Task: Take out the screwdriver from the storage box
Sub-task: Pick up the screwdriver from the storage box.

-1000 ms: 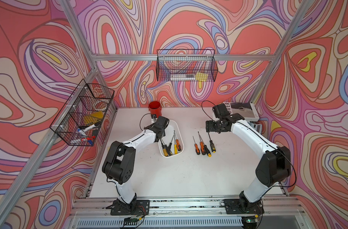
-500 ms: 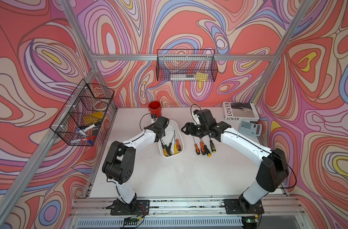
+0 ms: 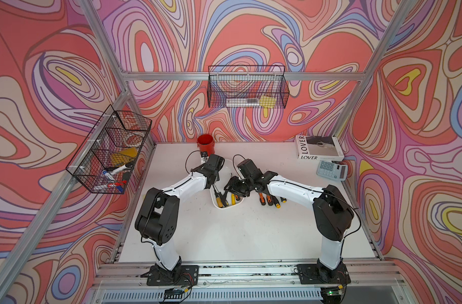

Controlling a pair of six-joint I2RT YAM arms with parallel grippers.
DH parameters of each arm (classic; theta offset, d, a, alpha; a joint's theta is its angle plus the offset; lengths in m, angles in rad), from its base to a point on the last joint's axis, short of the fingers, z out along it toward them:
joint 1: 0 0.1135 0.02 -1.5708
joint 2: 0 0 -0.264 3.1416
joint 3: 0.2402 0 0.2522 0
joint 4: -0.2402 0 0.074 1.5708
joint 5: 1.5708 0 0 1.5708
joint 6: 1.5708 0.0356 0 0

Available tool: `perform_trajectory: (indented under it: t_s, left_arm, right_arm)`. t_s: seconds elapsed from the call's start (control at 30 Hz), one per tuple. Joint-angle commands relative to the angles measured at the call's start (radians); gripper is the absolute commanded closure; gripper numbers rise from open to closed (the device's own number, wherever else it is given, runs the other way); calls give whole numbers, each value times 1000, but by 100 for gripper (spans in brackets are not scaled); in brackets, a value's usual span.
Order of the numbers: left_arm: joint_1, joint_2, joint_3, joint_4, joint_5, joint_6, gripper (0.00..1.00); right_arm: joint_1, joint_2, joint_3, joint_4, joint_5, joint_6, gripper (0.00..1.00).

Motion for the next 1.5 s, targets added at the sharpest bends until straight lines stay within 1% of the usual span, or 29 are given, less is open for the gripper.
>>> perform_trajectory:
  t_s: [0.0,0.23,0.33,0.43,0.53,0.63,0.73,0.87,1.0,1.2,1.37,1.47]
  left_arm:
    - [-4,-35,-20,-19,-17,13,100]
    - [-5,-41,-38,-12,-16,13,100]
    - [-5,-41,-41,-12,-15,16,100]
    - [-6,-38,-40,-11,-16,17,100]
    - [-6,-34,-40,-5,-16,17,100]
    - [-5,-26,-37,-4,-11,12,100]
    - [-6,-24,-37,0,-6,8,100]
    - [-6,-29,-37,-2,-9,11,100]
    - [-7,-32,-45,2,-14,12,100]
    - [-6,-29,-57,11,-13,8,100]
    - [-6,-20,-53,11,-15,13,100]
    - [-6,-18,-53,12,-14,17,100]
  right_arm:
    - [12,40,45,18,11,55,51]
    - [39,149,131,-48,61,57,51]
    - [44,194,181,-93,62,50,51]
    - [51,217,225,-146,76,37,51]
    - [66,215,267,-217,131,12,50]
    - [67,202,263,-247,160,21,48]
    - [70,209,253,-252,163,41,48]
    - [77,246,265,-281,143,71,48]
    - [80,266,254,-246,111,100,48]
    - [79,302,283,-253,118,96,50]
    - [79,322,304,-275,135,87,56]
    - [79,329,308,-275,145,81,62]
